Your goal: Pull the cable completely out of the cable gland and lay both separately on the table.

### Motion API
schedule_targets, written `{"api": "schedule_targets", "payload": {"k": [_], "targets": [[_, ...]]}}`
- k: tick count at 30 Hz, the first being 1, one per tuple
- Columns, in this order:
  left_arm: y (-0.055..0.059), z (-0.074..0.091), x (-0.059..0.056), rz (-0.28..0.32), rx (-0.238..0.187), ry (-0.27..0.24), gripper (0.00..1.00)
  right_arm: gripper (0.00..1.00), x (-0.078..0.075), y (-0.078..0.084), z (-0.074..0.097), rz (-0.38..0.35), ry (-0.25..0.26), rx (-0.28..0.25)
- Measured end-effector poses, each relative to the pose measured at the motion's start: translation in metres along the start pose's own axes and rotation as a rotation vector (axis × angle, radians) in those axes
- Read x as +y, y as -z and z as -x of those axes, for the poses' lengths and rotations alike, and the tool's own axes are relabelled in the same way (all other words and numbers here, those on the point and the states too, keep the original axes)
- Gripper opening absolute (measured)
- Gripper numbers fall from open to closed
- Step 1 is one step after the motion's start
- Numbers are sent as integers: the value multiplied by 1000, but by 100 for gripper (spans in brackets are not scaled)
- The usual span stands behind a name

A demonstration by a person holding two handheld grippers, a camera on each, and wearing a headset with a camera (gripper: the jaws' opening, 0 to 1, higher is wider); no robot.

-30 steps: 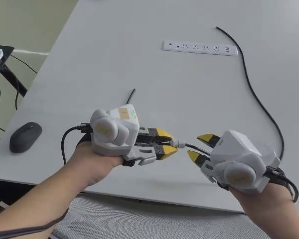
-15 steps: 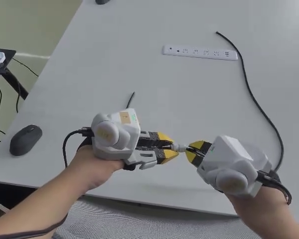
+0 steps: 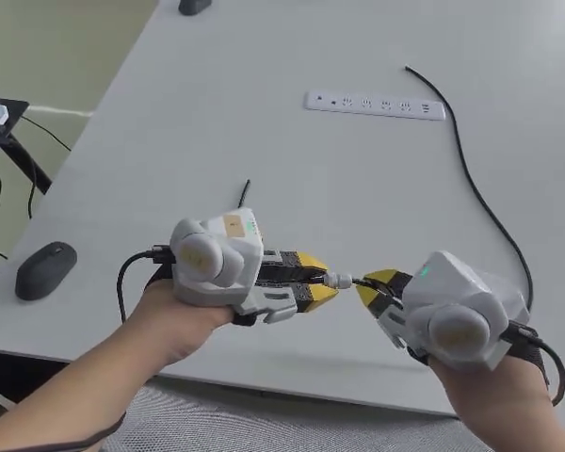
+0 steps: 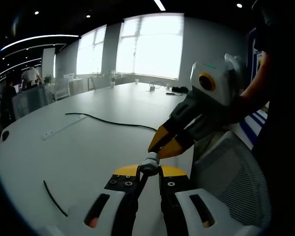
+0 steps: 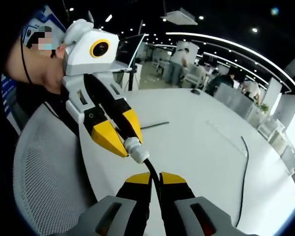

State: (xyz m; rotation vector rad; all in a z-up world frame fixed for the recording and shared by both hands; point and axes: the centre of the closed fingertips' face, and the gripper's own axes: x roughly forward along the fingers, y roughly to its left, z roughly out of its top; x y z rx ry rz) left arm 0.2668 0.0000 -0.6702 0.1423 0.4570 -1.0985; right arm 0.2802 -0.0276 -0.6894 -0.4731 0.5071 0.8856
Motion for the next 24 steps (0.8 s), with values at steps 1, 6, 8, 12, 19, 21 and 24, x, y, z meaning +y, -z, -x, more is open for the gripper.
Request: {"api": "schedule_targets", "payload": {"k": [1, 6, 8, 12, 19, 21, 24], "targets": [[-1, 0, 0, 1, -2, -2, 15, 1, -2, 1, 0, -9, 5, 0], [-4, 4, 5, 24, -20, -11, 15, 0, -16, 8, 4, -77, 47, 2], [-5, 6, 7, 31, -31, -15, 15, 0, -23, 12, 5, -95, 60, 2], [-4, 8, 8, 28, -29, -19, 15, 0, -33, 24, 7, -166, 85, 15], [-4, 7, 7, 21, -26, -15, 15, 0, -36, 43, 6, -310, 116, 5], [-2, 7, 6, 9, -15, -12, 15, 0, -35, 49, 6, -340, 128, 8], [-1, 7, 5, 5, -10, -10, 15, 0, -38, 60, 6, -419, 165, 9]]}}
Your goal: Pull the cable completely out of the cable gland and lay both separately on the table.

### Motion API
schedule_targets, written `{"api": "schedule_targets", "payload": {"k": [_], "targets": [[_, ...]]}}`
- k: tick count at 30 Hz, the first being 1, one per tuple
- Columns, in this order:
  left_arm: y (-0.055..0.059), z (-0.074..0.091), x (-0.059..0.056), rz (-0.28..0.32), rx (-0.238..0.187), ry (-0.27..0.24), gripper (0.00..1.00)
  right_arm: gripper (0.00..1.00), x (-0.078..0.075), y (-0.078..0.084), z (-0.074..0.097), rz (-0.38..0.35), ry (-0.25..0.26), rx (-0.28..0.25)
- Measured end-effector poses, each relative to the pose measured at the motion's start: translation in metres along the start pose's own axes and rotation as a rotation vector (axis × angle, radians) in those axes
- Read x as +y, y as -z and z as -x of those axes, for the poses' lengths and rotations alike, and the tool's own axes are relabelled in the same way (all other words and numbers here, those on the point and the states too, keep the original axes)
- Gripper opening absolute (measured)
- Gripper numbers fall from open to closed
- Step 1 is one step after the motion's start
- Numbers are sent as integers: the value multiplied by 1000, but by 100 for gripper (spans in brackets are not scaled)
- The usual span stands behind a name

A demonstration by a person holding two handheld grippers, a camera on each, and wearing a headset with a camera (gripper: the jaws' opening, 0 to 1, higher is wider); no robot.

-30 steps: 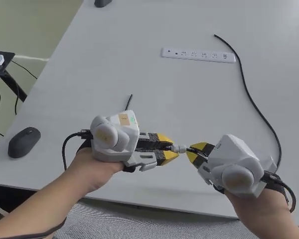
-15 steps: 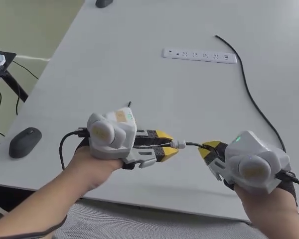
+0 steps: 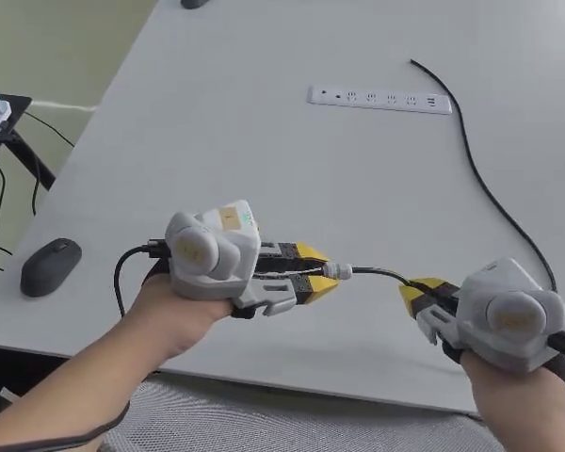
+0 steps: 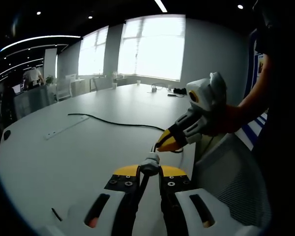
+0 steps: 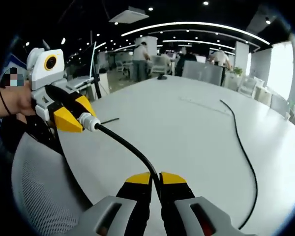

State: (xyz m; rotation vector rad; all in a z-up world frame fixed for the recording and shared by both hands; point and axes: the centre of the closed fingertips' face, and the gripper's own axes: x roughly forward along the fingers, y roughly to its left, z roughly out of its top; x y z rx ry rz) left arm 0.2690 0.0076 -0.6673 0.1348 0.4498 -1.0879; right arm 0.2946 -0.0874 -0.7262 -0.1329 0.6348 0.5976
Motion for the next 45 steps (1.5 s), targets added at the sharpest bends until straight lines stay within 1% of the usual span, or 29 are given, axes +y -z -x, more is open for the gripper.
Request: {"api": "schedule_targets", "payload": {"k": [1, 2, 3, 4, 6, 7, 15, 19, 24, 26, 29, 33, 34, 35, 37, 40, 42, 43, 45], "targets": [[0, 0, 0, 1, -1, 0, 15, 0, -3, 3, 0, -60, 10, -4], [0, 0, 0, 1, -2, 0, 15, 0, -4, 6, 0, -68, 9, 10], [0, 0, 0, 1, 0, 0, 15, 0, -6, 9, -1, -63, 10, 18], [1, 1, 0, -1, 1, 0, 15, 0, -7, 11, -1, -76, 14, 20], [1, 0, -1, -1, 2, 1, 15, 0, -7, 17, -2, -128, 11, 42], [1, 0, -1, -3, 2, 2, 15, 1, -8, 18, -3, -137, 12, 41], [1, 0, 0, -4, 1, 0, 15, 2, -4, 18, -1, -111, 5, 49], [2, 1, 0, -5, 4, -3, 15, 2, -3, 16, 1, -56, 7, 46], [3, 2, -1, -4, 7, -6, 15, 3, -2, 14, 4, -28, 7, 51], [3, 2, 0, -7, 9, -8, 15, 6, -2, 12, 6, -18, 13, 45], [4, 2, 0, -4, 11, -13, 15, 8, 1, 7, 11, 28, 3, 37], [4, 1, -1, -7, 14, -15, 15, 11, 8, 1, 17, 61, -24, 42], [4, 1, -1, -7, 15, -14, 15, 12, 11, -2, 19, 74, -32, 36], [5, 1, -2, -7, 17, -13, 15, 12, 15, -8, 21, 116, -44, 20], [5, 1, -4, -9, 19, -10, 15, 13, 22, -13, 24, 185, -58, 25], [7, 0, -6, -11, 24, -6, 15, 13, 36, -23, 22, 274, -91, 7], [8, -1, -7, -14, 29, -3, 15, 12, 44, -28, 19, 364, -101, 6], [8, -1, -8, -16, 30, -3, 15, 12, 50, -31, 17, 398, -120, 3], [9, -1, -7, -17, 34, -3, 15, 12, 59, -33, 14, 435, -145, 0]]}}
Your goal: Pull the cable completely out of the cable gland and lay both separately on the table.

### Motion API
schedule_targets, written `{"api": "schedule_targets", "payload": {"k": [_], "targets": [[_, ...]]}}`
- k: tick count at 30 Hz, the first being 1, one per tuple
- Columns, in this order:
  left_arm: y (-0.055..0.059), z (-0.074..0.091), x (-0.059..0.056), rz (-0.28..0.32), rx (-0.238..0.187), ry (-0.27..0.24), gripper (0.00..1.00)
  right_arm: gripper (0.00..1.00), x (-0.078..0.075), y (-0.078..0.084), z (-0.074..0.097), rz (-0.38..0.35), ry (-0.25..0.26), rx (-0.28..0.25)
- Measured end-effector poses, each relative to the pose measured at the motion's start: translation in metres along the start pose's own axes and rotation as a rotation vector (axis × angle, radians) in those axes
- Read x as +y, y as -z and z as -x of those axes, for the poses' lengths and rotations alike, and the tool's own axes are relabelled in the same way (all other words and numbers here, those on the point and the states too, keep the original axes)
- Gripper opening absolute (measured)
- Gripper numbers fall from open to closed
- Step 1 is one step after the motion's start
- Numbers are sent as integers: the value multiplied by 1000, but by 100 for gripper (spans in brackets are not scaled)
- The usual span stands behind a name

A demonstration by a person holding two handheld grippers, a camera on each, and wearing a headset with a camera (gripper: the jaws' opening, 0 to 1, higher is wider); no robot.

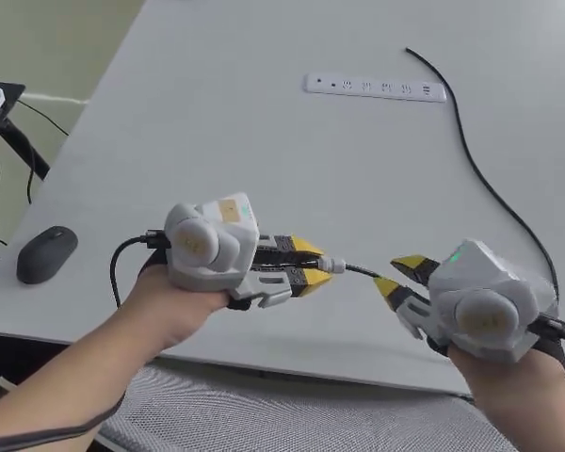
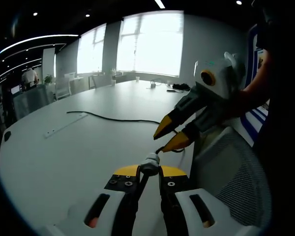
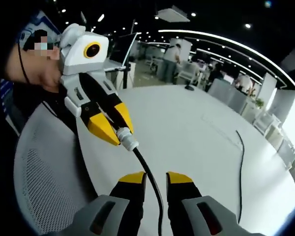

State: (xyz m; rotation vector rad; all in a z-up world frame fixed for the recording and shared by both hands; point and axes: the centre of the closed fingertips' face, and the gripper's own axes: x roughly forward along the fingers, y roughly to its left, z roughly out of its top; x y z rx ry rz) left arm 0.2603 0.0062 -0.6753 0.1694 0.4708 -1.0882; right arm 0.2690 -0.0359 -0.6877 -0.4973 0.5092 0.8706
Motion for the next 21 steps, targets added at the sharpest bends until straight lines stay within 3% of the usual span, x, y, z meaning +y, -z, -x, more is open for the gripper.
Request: {"api": "schedule_targets", "payload": {"k": [3, 9, 21], "targets": [[1, 0, 0, -4, 3, 7, 15, 11, 10, -7, -5, 79, -22, 5], [0, -1, -1, -7, 0, 8, 15, 7, 20, -17, -11, 150, -43, -2], [2, 0, -1, -16, 11, 15, 15, 1, 22, -16, -16, 156, -53, 20]]}}
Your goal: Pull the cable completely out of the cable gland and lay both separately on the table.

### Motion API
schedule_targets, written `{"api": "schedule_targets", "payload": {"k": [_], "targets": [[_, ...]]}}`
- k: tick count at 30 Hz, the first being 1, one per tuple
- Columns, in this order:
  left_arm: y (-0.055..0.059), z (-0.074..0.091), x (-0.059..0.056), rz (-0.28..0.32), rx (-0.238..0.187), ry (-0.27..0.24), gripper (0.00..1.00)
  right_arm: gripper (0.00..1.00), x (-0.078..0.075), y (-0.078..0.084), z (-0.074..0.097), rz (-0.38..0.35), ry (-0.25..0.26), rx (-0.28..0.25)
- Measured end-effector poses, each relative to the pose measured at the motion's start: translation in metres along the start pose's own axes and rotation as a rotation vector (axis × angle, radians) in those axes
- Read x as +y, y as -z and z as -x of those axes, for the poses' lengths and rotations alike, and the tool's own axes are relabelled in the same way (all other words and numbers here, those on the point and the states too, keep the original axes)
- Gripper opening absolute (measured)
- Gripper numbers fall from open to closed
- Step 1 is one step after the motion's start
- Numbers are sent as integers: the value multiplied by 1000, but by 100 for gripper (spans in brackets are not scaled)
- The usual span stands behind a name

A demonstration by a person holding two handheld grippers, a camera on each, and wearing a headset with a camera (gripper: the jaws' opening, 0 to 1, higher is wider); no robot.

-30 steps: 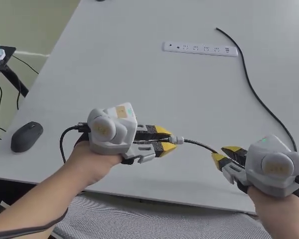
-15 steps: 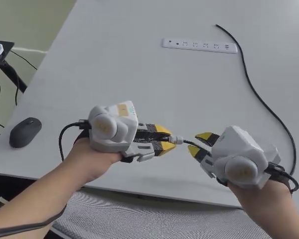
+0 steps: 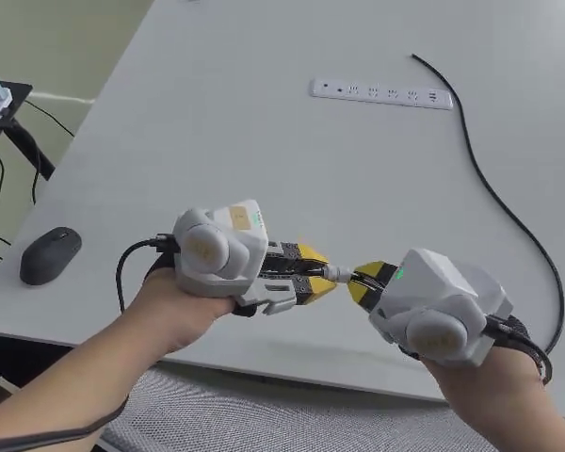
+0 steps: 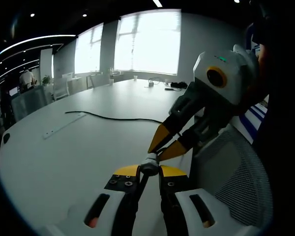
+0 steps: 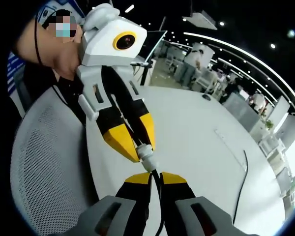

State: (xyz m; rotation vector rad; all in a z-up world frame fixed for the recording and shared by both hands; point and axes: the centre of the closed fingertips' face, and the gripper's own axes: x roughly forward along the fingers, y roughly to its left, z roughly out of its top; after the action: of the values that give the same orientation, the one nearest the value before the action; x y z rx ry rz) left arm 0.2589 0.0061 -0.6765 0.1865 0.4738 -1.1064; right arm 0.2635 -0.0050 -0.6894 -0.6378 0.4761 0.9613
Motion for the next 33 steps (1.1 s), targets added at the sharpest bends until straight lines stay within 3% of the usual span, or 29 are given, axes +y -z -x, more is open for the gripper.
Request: {"api": "schedule_targets", "payload": {"k": [18, 29, 33], "targets": [[2, 4, 1, -9, 10, 11, 15, 0, -1, 5, -4, -77, 14, 15], [0, 10, 5, 2, -3, 5, 15, 0, -16, 27, -2, -250, 70, 28], [1, 11, 5, 2, -3, 3, 15, 0, -22, 42, -2, -302, 98, 55]]}}
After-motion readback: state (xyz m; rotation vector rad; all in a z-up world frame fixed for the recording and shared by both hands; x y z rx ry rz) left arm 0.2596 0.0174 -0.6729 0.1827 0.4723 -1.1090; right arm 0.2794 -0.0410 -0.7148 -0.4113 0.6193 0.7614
